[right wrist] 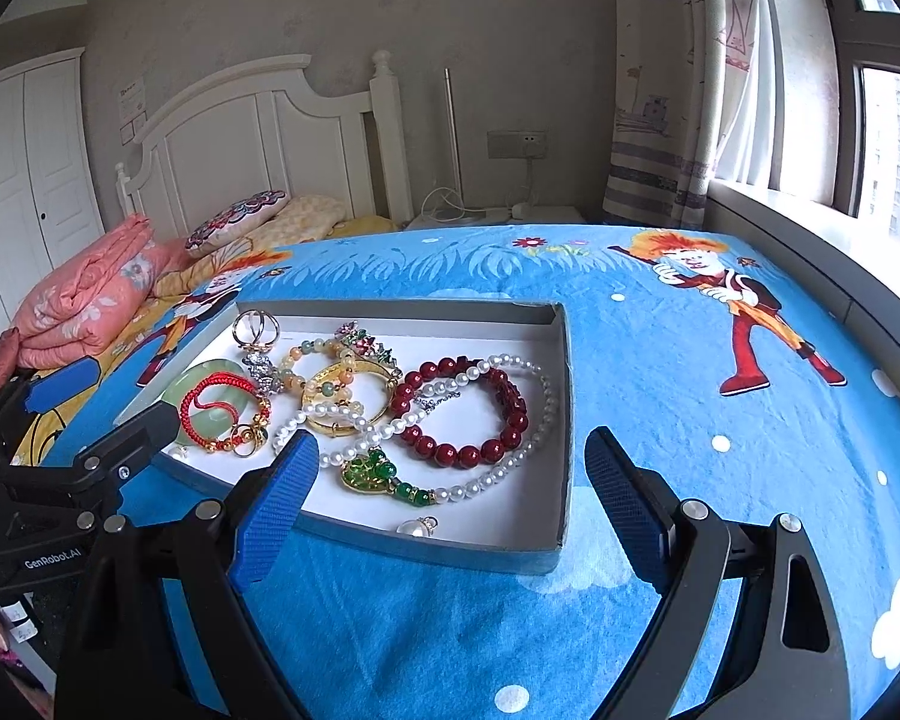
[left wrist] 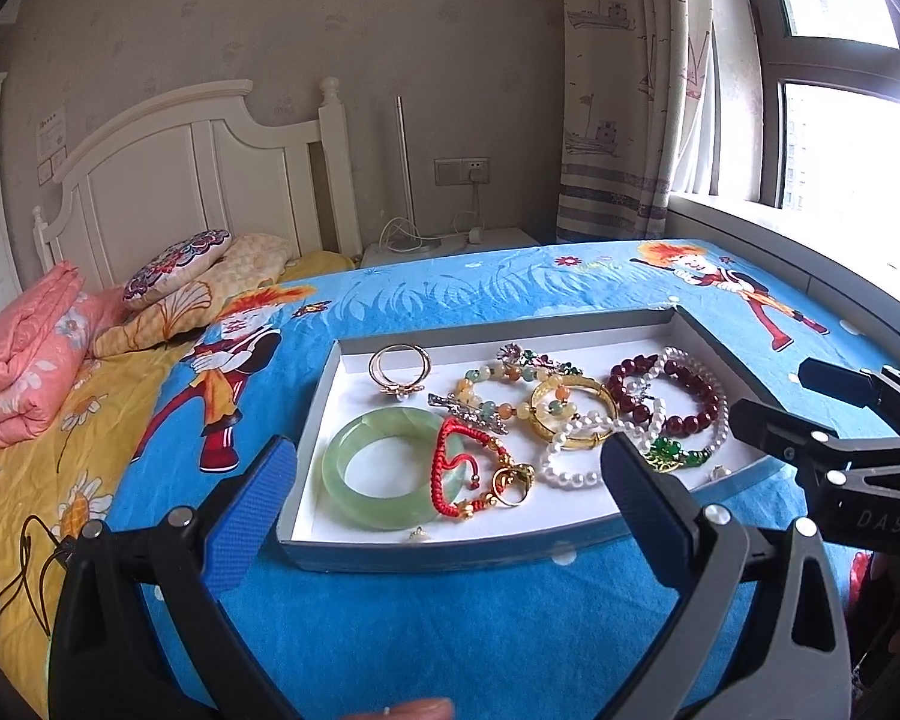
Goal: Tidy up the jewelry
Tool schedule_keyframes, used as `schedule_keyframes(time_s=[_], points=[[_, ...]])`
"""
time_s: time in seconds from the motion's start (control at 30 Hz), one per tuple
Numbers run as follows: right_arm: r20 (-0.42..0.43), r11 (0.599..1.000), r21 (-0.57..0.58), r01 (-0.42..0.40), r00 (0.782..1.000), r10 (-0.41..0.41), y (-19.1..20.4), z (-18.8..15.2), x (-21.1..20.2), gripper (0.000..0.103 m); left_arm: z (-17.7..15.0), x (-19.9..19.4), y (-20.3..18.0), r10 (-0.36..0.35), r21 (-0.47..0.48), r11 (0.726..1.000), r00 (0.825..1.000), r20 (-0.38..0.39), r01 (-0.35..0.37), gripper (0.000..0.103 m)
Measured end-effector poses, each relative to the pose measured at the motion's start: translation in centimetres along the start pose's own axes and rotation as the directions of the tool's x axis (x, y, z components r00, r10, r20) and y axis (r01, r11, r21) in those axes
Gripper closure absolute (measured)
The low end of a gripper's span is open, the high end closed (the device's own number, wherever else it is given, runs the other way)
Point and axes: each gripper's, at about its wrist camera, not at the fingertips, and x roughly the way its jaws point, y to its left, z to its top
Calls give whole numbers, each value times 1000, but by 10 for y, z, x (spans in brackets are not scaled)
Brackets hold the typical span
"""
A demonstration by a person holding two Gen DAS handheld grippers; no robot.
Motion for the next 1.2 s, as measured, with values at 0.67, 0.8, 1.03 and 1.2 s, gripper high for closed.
schedule_keyframes(time_s=[0.67, 0.8, 1.03, 1.2], points=[[-10, 1000, -12, 12, 1000, -12, 4, 0, 2, 16, -4, 8, 7, 6, -35, 999, 999, -54, -8, 2], [-11, 1000, -12, 8, 1000, -8, 4, 0, 2, 16, -4, 7, 8, -5, -35, 999, 999, -52, 3, 2], [-3, 1000, -1, -18, 1000, 18, 1, 0, 1, 16, -4, 6, 2, 7, -9, 1000, 998, -61, -8, 2], [11, 999, 8, -47, 999, 47, -2, -1, -2, 16, -6, 4, -4, 41, 11, 999, 997, -70, -40, 2]])
